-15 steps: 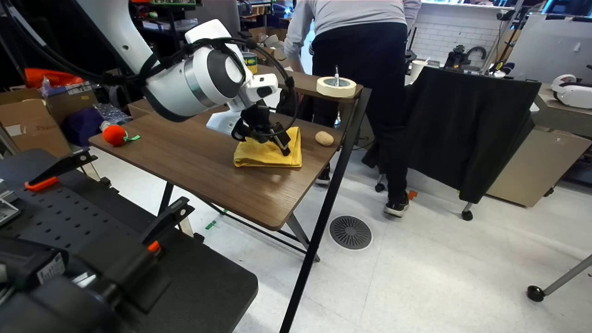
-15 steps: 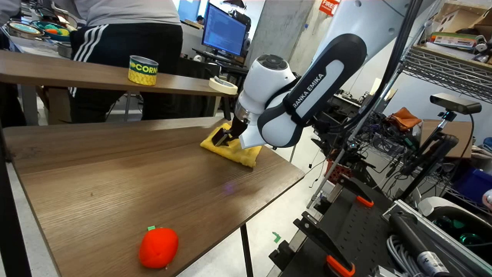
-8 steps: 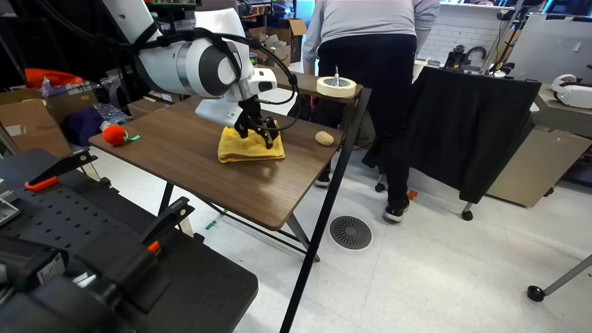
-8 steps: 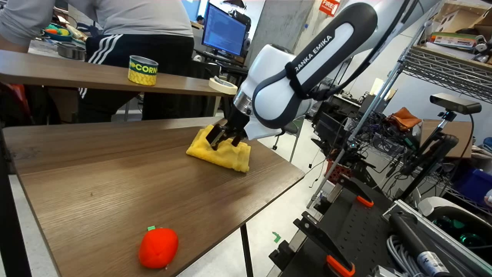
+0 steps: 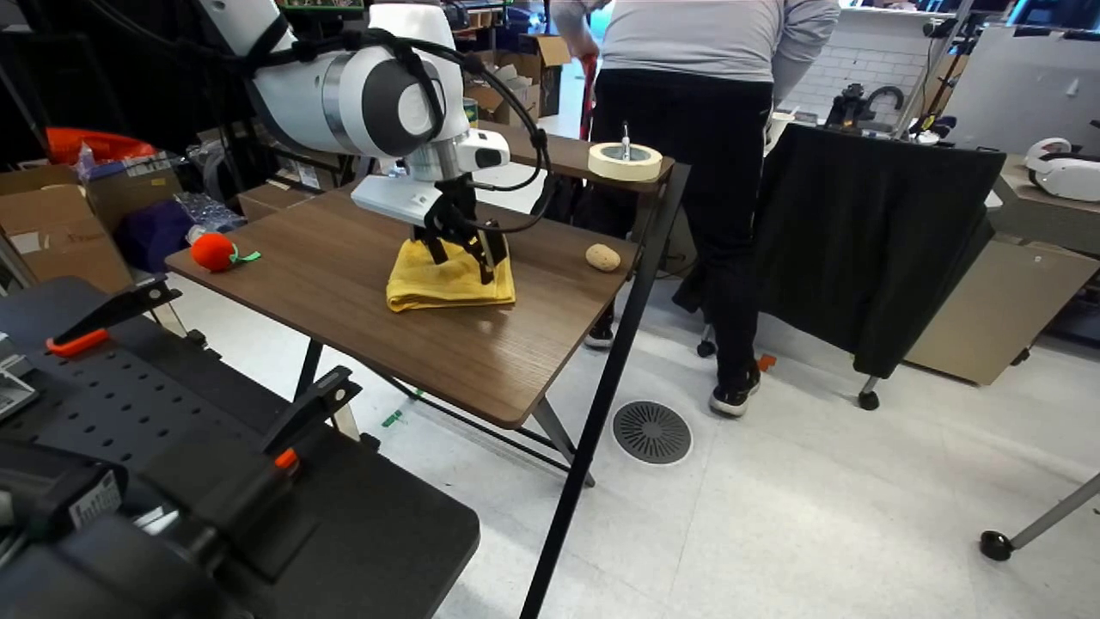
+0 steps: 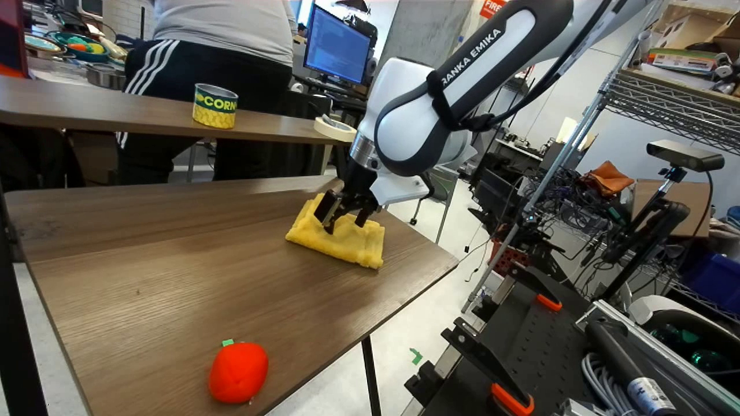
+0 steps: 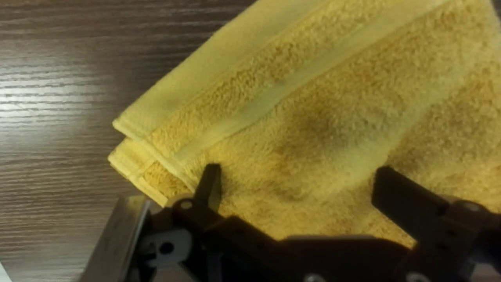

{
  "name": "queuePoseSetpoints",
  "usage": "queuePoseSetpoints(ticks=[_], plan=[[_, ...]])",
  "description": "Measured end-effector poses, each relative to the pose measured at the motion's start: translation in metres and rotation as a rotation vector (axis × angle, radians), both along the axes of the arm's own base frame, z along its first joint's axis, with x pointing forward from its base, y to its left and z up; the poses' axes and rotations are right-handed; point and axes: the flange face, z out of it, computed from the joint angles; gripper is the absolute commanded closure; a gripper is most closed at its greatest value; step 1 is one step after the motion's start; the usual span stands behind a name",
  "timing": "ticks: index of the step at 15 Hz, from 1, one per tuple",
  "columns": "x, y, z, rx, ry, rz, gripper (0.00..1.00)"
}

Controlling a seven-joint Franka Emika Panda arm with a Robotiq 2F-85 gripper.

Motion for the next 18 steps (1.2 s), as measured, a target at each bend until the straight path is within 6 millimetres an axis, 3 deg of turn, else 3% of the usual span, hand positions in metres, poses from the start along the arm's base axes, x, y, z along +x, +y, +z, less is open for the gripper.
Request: queuePoseSetpoints(ticks=[3, 5, 6, 8, 14, 15, 18], plan=[[-0.001, -0.005, -0.007, 0.014, 0.025, -0.004, 0.00], [-0.007, -0.021, -0.026, 0.014, 0.111, -0.035, 0.00], [-0.005, -0.031, -0.026, 0.009, 0.127, -0.053, 0.00], [-0.005, -0.061, -0.025, -0.030, 0.161, -0.105, 0.00], [-0.016, -0.178, -0.023, -0.195, 0.154, -0.315, 0.00], [-0.016, -0.186, -0.023, -0.203, 0.153, -0.324, 0.00], [-0.014, -0.182, -0.023, -0.209, 0.153, -0.268, 0.00]])
